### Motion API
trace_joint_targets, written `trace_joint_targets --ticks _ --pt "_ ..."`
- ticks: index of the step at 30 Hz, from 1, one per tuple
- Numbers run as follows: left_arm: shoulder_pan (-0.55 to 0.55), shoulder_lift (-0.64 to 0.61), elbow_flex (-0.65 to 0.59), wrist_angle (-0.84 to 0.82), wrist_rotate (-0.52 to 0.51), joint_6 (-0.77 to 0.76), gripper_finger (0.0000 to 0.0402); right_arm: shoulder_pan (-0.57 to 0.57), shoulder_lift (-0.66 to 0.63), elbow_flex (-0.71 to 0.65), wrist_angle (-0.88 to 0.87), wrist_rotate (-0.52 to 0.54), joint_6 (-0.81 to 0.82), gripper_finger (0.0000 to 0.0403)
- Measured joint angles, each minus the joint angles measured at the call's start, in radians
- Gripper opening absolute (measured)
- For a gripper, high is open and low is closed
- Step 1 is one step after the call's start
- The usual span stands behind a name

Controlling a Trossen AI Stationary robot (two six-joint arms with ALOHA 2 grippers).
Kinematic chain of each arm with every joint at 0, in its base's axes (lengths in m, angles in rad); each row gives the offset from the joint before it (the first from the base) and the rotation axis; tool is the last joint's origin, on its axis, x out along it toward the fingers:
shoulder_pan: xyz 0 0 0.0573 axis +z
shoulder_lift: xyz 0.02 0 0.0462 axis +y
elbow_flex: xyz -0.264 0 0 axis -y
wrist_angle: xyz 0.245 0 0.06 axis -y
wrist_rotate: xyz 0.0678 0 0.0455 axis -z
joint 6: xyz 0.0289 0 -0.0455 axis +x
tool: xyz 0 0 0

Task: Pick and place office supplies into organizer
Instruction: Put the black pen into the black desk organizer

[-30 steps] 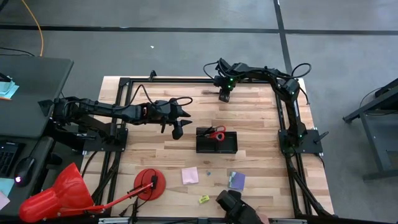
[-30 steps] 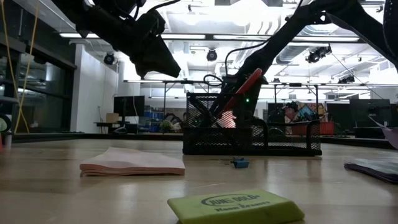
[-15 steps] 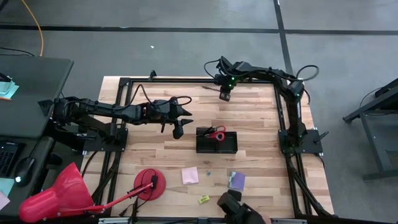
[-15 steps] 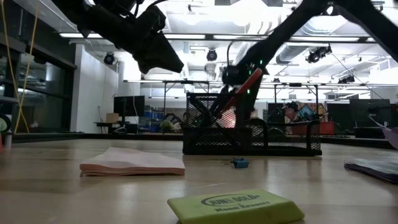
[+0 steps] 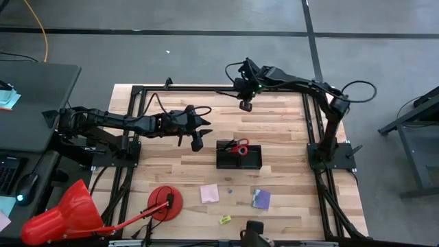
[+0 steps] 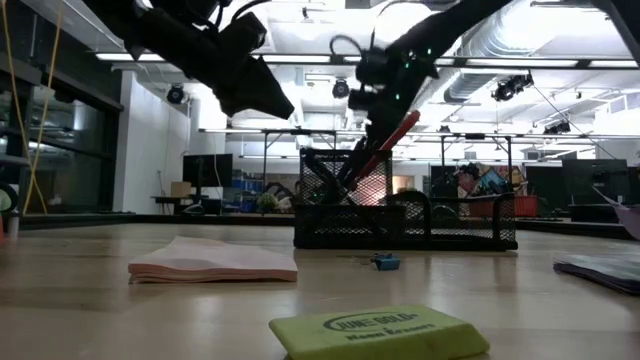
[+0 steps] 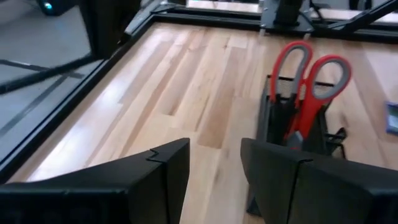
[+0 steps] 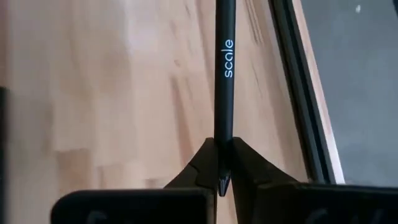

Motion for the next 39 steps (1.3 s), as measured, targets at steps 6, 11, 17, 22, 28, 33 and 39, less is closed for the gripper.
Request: trace_joint_targets --ticks 6,11,17,22,28,33,39 --pt "0.000 0.000 0.000 -0.031 -0.071 -0.005 0.0136 0.036 -0.091 -0.060 0.036 -0.100 0.027 0.0003" --pt "0.000 0.000 0.000 0.001 -0.083 -0.027 0.0136 0.081 -0.245 -0.255 0.219 -0.101 0.061 0.0002" --pt "0.009 0.000 0.000 0.067 -0.073 -0.022 0.0136 0.178 -0.470 -0.558 0.596 -0.087 0.141 0.0002" --pt "0.023 0.000 0.000 0.094 -0.099 0.014 0.0136 0.276 -0.567 -0.783 0.944 -0.026 0.193 0.0002" --pt "0.020 0.029 0.000 0.304 0.191 -0.016 0.0136 0.392 -0.564 -0.953 1.266 0.035 0.207 0.0002" --pt "0.019 0.064 0.001 0.472 0.300 -0.001 0.0136 0.519 -0.562 -1.002 1.346 0.198 0.154 0.0002" --pt "0.017 0.108 0.000 0.555 0.338 0.003 0.0136 0.601 -0.561 -1.002 1.357 0.241 0.163 0.0002"
